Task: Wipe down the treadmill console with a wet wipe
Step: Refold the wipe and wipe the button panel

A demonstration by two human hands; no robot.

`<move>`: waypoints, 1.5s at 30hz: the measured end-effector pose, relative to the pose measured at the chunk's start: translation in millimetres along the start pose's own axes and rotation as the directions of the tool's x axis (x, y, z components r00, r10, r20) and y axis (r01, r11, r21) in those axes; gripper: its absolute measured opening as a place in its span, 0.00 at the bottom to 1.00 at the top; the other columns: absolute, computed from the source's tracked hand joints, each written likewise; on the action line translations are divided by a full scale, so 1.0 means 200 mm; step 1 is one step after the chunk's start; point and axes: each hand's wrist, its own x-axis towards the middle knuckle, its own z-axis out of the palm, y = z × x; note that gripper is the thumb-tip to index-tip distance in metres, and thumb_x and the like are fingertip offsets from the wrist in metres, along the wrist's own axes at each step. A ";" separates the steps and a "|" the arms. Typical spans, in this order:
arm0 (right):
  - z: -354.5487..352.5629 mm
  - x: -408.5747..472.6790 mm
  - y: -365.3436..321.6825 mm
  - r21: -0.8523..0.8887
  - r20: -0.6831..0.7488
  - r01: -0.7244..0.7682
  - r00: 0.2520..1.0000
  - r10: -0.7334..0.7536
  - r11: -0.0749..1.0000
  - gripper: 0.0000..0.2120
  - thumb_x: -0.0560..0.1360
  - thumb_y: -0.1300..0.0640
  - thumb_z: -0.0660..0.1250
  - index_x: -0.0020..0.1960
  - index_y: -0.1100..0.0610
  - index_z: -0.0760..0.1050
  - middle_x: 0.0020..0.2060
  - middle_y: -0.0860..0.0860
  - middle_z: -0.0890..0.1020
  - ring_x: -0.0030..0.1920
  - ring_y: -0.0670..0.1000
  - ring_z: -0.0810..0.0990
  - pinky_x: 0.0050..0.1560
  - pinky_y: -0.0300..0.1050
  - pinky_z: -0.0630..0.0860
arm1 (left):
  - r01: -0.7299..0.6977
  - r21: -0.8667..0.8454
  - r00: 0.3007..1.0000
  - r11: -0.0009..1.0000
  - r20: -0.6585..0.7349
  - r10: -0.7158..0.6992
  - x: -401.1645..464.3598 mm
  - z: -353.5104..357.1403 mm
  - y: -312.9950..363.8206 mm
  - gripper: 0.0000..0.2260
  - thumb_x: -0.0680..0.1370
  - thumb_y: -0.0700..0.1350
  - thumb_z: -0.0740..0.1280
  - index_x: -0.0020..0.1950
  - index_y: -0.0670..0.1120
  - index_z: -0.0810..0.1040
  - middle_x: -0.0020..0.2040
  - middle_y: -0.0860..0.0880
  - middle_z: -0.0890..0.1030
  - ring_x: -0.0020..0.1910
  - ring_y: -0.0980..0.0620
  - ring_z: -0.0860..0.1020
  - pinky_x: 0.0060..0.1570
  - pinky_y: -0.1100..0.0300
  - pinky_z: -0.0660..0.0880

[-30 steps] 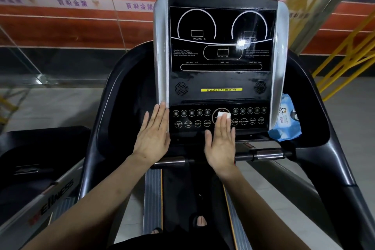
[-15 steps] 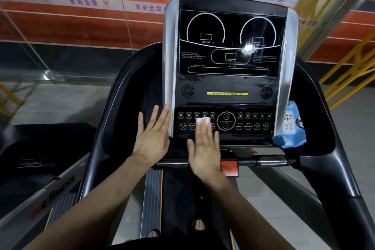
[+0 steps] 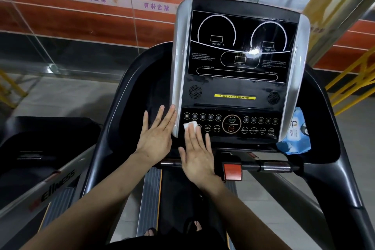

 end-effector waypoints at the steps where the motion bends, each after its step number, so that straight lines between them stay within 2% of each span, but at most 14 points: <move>1: -0.01 0.00 0.00 -0.023 0.003 0.031 1.000 -0.031 0.999 0.32 0.88 0.44 0.47 0.87 0.54 0.44 0.87 0.50 0.46 0.86 0.50 0.40 0.84 0.57 0.40 | 0.000 -0.004 1.000 1.000 0.001 0.000 0.00 0.00 0.00 0.38 0.83 0.44 0.58 0.84 0.49 0.35 0.84 0.55 0.31 0.83 0.46 0.34 0.80 0.32 0.39; 3: -0.02 0.00 0.08 -0.073 -0.006 0.004 1.000 -0.005 0.997 0.33 0.87 0.44 0.51 0.87 0.53 0.45 0.86 0.49 0.47 0.86 0.49 0.42 0.85 0.58 0.41 | -0.012 -0.008 1.000 1.000 -0.005 0.011 0.00 -0.01 -0.01 0.39 0.82 0.44 0.59 0.84 0.49 0.37 0.84 0.55 0.33 0.84 0.46 0.35 0.80 0.32 0.40; 6: -0.07 0.00 0.22 -0.098 -0.092 -0.158 0.985 0.149 0.983 0.34 0.85 0.46 0.55 0.87 0.57 0.50 0.86 0.53 0.51 0.86 0.52 0.48 0.85 0.60 0.47 | -0.018 -0.023 0.999 1.000 -0.034 0.018 0.00 -0.03 -0.03 0.38 0.81 0.43 0.60 0.85 0.49 0.40 0.85 0.54 0.36 0.84 0.47 0.35 0.80 0.33 0.40; 9: -0.10 0.09 0.16 -0.082 -0.112 -0.232 0.969 0.222 0.969 0.34 0.85 0.44 0.48 0.86 0.60 0.49 0.86 0.56 0.50 0.86 0.54 0.46 0.85 0.58 0.43 | 0.023 -0.041 0.999 0.999 -0.036 -0.024 -0.01 -0.04 -0.05 0.38 0.81 0.42 0.60 0.85 0.48 0.40 0.85 0.53 0.38 0.84 0.47 0.35 0.81 0.36 0.40; 12: -0.11 0.20 -0.02 -0.071 -0.058 -0.087 0.995 0.083 0.994 0.33 0.87 0.44 0.46 0.86 0.60 0.45 0.86 0.56 0.47 0.86 0.52 0.40 0.84 0.55 0.36 | 0.032 -0.027 0.999 0.999 -0.009 -0.032 0.00 -0.05 -0.05 0.38 0.81 0.42 0.59 0.84 0.48 0.38 0.85 0.54 0.37 0.83 0.47 0.34 0.81 0.36 0.38; 15: -0.12 0.23 -0.03 -0.148 -0.015 0.071 0.997 -0.074 0.986 0.32 0.87 0.45 0.50 0.86 0.58 0.46 0.86 0.53 0.48 0.86 0.50 0.41 0.85 0.56 0.39 | 0.040 -0.034 0.999 0.999 0.009 -0.040 0.00 -0.06 -0.04 0.38 0.82 0.41 0.57 0.84 0.49 0.36 0.84 0.54 0.36 0.83 0.47 0.33 0.81 0.37 0.38; 19: -0.16 0.18 0.18 -0.184 -0.077 -0.052 0.996 0.038 0.981 0.34 0.86 0.49 0.56 0.86 0.58 0.49 0.86 0.53 0.49 0.86 0.50 0.45 0.85 0.56 0.43 | 0.039 -0.016 0.999 0.999 0.033 -0.039 0.01 -0.06 -0.05 0.39 0.82 0.41 0.57 0.83 0.49 0.32 0.83 0.55 0.32 0.82 0.47 0.31 0.81 0.36 0.38; 22: -0.15 0.21 0.14 -0.146 -0.078 -0.071 0.995 0.060 0.987 0.32 0.87 0.47 0.48 0.86 0.60 0.48 0.86 0.54 0.48 0.86 0.51 0.43 0.85 0.55 0.40 | 0.046 -0.035 0.998 0.998 0.046 -0.045 0.01 -0.05 -0.04 0.39 0.82 0.41 0.57 0.83 0.49 0.32 0.83 0.54 0.31 0.82 0.47 0.32 0.81 0.37 0.38; 26: -0.12 0.23 0.00 -0.131 0.008 0.181 0.983 -0.181 0.975 0.32 0.88 0.46 0.48 0.86 0.58 0.46 0.86 0.52 0.46 0.86 0.49 0.40 0.85 0.55 0.40 | 0.052 -0.039 0.997 0.998 0.065 -0.050 0.01 -0.07 -0.03 0.38 0.82 0.41 0.56 0.82 0.50 0.31 0.83 0.54 0.31 0.83 0.47 0.33 0.82 0.38 0.39; 32: -0.14 0.07 0.27 -0.273 0.122 0.401 0.916 -0.382 0.874 0.31 0.87 0.46 0.51 0.86 0.57 0.51 0.86 0.51 0.52 0.86 0.49 0.47 0.84 0.58 0.52 | 0.043 -0.049 0.998 0.998 0.043 -0.041 0.00 -0.07 -0.04 0.38 0.82 0.41 0.57 0.84 0.49 0.35 0.84 0.54 0.34 0.83 0.47 0.32 0.81 0.37 0.39; 36: -0.20 0.05 0.40 -0.284 0.073 0.282 0.959 -0.272 0.916 0.33 0.86 0.46 0.52 0.87 0.56 0.50 0.86 0.51 0.51 0.86 0.48 0.47 0.84 0.60 0.53 | 0.027 -0.036 0.999 0.999 0.044 -0.026 -0.02 -0.07 -0.05 0.38 0.82 0.41 0.57 0.84 0.50 0.35 0.84 0.55 0.34 0.83 0.47 0.33 0.81 0.37 0.40; 40: -0.17 0.15 0.24 -0.200 0.026 0.124 0.992 -0.121 0.972 0.32 0.87 0.45 0.47 0.87 0.56 0.42 0.86 0.51 0.44 0.86 0.49 0.39 0.85 0.56 0.42 | 0.037 -0.043 0.997 0.998 0.066 -0.034 -0.03 -0.06 -0.04 0.38 0.83 0.41 0.57 0.83 0.50 0.34 0.84 0.55 0.33 0.83 0.47 0.33 0.81 0.37 0.39; 42: -0.12 0.15 0.14 -0.183 0.072 0.204 0.978 -0.194 0.962 0.32 0.87 0.46 0.47 0.87 0.56 0.44 0.86 0.51 0.43 0.86 0.50 0.39 0.85 0.55 0.41 | 0.049 -0.061 0.997 0.997 0.059 -0.045 -0.03 -0.05 -0.03 0.38 0.82 0.41 0.57 0.83 0.50 0.35 0.84 0.55 0.34 0.83 0.48 0.33 0.82 0.38 0.39; 45: -0.09 0.08 0.15 -0.268 0.122 0.378 0.926 -0.357 0.886 0.31 0.87 0.46 0.51 0.86 0.58 0.53 0.86 0.52 0.49 0.86 0.50 0.45 0.84 0.57 0.46 | 0.045 -0.097 0.999 0.994 0.033 -0.042 -0.03 -0.04 -0.04 0.37 0.82 0.41 0.58 0.84 0.49 0.38 0.84 0.55 0.36 0.83 0.48 0.35 0.82 0.38 0.39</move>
